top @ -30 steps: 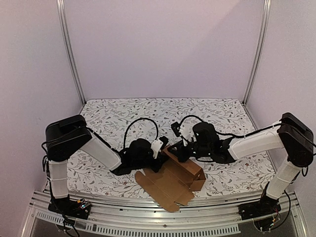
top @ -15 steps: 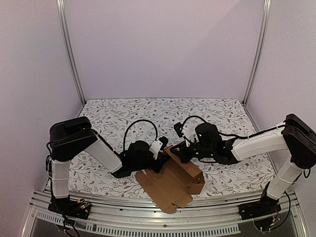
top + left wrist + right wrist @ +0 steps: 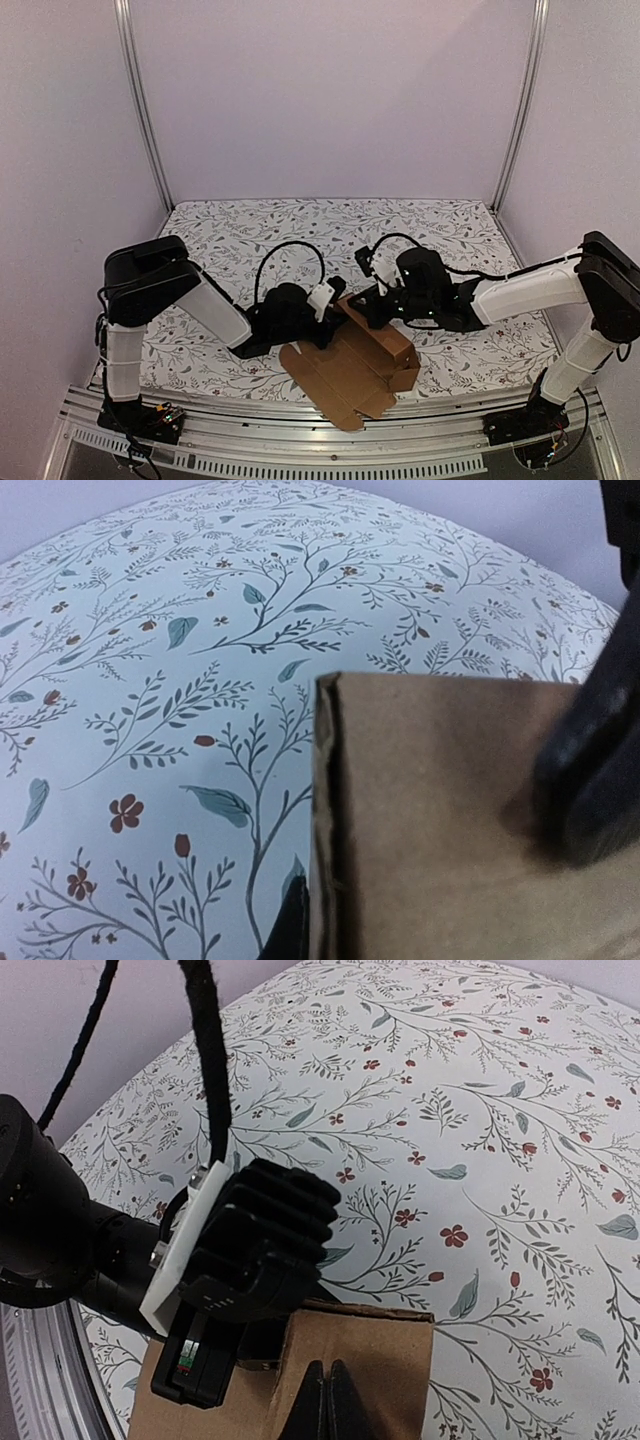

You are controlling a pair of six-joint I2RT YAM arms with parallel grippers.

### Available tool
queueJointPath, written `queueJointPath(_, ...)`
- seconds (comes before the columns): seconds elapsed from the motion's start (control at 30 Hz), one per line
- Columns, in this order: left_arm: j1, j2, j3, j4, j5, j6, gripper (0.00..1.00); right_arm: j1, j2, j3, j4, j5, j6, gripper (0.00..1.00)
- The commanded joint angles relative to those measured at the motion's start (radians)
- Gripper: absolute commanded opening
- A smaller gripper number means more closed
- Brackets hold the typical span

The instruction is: Fold the paper box

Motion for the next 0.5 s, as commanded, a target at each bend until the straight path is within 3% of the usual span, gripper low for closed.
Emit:
queueJointPath(0.0,-0.014,-0.044,0.031,-0.038,-0.052,0.02,0.0,0.007,-0.033,0.032,-0.123,0.023,0.014,0.04)
queueJointPath(0.27,-0.014,-0.123,0.015,-0.203,-0.185,-0.033,0.0,-0.009,-0.13,0.118,-0.31,0.097,0.016,0.33)
queueJointPath(0.47,-0.026,-0.217,0.009,-0.376,-0.235,-0.127,0.0,-0.054,-0.258,0.132,-0.49,0.121,0.033,0.43)
